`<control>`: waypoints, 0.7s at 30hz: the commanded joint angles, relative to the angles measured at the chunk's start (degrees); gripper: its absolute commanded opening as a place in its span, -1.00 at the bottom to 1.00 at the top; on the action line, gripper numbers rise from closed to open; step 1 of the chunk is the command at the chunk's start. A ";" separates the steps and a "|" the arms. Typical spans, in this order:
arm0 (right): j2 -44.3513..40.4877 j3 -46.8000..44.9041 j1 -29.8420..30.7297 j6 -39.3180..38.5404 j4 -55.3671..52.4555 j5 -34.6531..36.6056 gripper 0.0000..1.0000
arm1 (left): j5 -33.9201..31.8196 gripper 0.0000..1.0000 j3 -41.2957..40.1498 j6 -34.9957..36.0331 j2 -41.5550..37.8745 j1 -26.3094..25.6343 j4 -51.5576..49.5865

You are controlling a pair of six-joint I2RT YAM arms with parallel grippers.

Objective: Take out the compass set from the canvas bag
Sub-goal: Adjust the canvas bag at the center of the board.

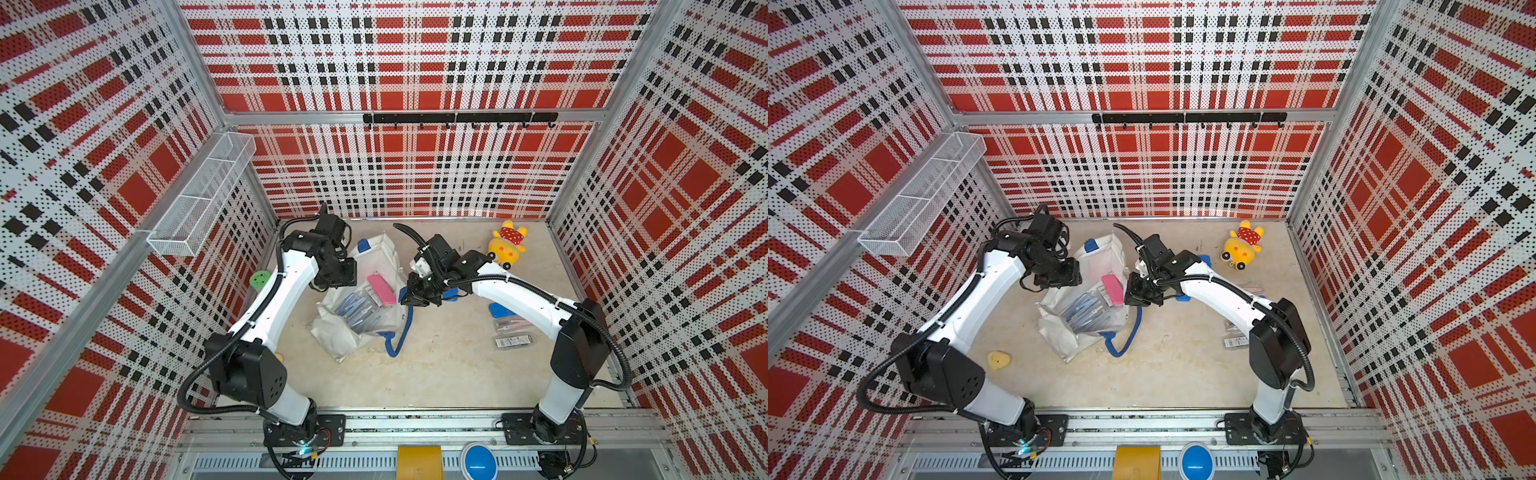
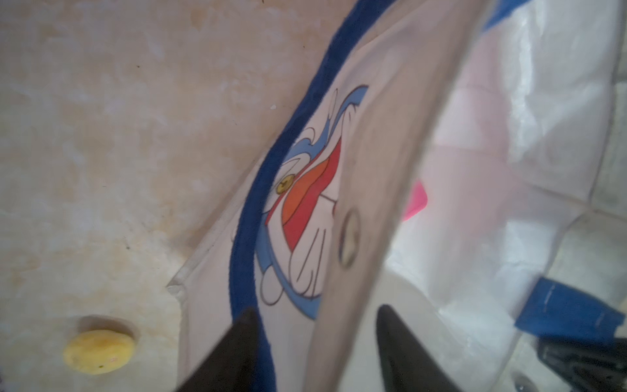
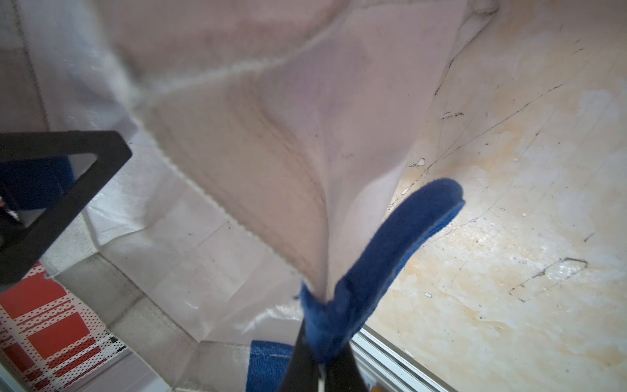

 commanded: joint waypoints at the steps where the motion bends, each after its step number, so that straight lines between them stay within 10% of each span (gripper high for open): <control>1: 0.10 -0.20 -0.61 -0.89 3.30 0.00 -1.00 | 0.51 -0.26 4.44 2.19 1.24 -1.47 -1.19; 7: 0.15 3.17 -1.46 -1.74 3.73 2.32 -1.00 | -0.02 -1.00 12.39 1.19 3.82 -4.67 -1.88; 15: -0.09 1.53 -0.98 -0.57 7.55 5.27 -1.00 | -2.04 -1.00 26.06 1.41 7.97 -8.62 1.73; 21: 0.50 -5.12 -0.59 3.98 13.39 4.46 -1.00 | -1.40 -1.00 20.19 1.49 9.43 -10.64 10.22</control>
